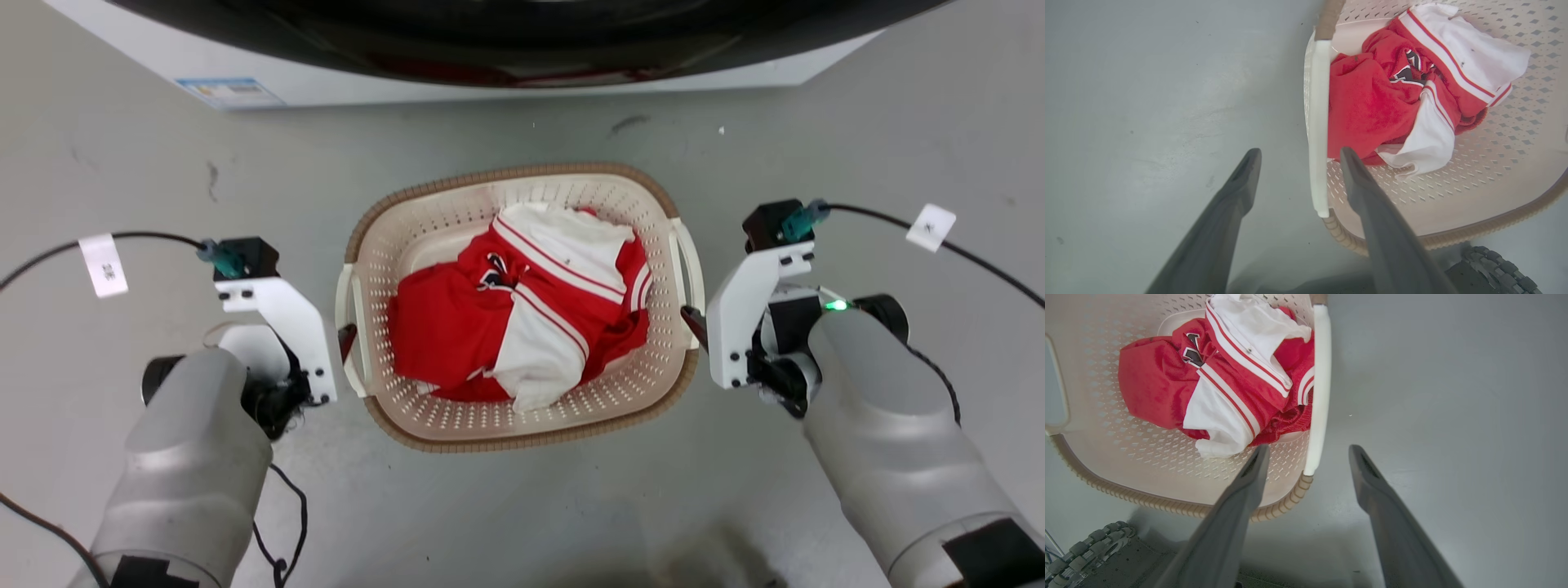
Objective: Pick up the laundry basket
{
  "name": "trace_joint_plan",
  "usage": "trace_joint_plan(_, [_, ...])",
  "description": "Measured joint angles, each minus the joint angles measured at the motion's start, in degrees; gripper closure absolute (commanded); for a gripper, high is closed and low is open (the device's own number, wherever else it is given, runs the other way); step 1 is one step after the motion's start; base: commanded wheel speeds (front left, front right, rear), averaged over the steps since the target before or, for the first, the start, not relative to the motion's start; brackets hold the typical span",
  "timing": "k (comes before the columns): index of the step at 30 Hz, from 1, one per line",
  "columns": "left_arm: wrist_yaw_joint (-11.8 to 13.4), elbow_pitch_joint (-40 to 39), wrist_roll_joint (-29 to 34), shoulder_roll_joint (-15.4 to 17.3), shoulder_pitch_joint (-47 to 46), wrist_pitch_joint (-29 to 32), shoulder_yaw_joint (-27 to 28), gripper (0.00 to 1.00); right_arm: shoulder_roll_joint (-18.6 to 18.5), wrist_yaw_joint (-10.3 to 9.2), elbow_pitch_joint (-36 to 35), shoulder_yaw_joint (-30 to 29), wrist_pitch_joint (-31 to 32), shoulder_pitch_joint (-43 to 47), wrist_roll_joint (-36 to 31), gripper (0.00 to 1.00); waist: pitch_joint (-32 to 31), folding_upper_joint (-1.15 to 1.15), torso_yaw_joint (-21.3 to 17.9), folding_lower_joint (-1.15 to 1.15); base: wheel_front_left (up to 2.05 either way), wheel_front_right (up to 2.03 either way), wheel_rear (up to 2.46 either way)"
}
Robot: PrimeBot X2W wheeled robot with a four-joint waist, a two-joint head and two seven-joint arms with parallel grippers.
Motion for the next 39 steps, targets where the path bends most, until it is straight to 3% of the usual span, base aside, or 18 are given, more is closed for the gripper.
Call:
trace_joint_plan(13, [0.0, 3.3, -2.3, 1.0, -6.6, -1.3, -3.6, 0.00, 0.0, 0.00, 4.4, 6.0, -0.8, -6.9, 4.8, 0.00, 7.4, 0.00, -0.5, 0.00, 0.00, 0.00, 0.00])
trace_joint_plan(25, [-0.1, 6.5, -3.5, 0.8, -10.0, -3.1, -6.4, 0.00, 0.0, 0.00, 7.1, 10.1, -2.0, -9.7, 8.9, 0.00, 10.3, 0.00, -0.4, 0.00, 0.00, 0.00, 0.00])
trace_joint_plan(26, [-0.1, 6.8, -3.7, 0.7, -10.2, -3.2, -6.5, 0.29, 0.0, 0.00, 7.4, 10.3, -2.1, -10.0, 9.2, 0.00, 10.4, 0.00, -0.4, 0.00, 0.00, 0.00, 0.00])
trace_joint_plan(27, [-0.1, 7.0, -3.9, 0.6, -10.5, -3.2, -6.7, 0.58, 0.0, 0.00, 7.6, 10.5, -2.0, -10.3, 9.4, 0.51, 10.5, 0.00, -0.4, 0.00, 0.00, 0.00, 0.00])
trace_joint_plan(28, [-0.1, 7.1, -3.9, 0.5, -10.8, -3.1, -7.0, 0.85, 0.0, 0.00, 7.8, 10.7, -2.0, -10.4, 9.7, 0.75, 10.6, 0.00, -0.3, 0.00, 0.00, 0.00, 0.00])
trace_joint_plan(29, [-0.1, 7.2, -4.0, 0.5, -10.9, -3.2, -7.1, 1.00, 0.0, 0.00, 8.0, 11.0, -1.9, -10.5, 10.0, 1.00, 10.6, 0.00, -0.3, 0.00, 0.00, 0.00, 0.00])
trace_joint_plan(39, [-0.3, 7.8, -5.9, 0.2, -11.8, -2.5, -9.2, 1.00, 0.1, 0.02, 8.8, 13.2, -1.3, -10.8, 13.5, 1.00, 10.9, 0.00, -0.3, -0.01, 0.00, 0.00, 0.00])
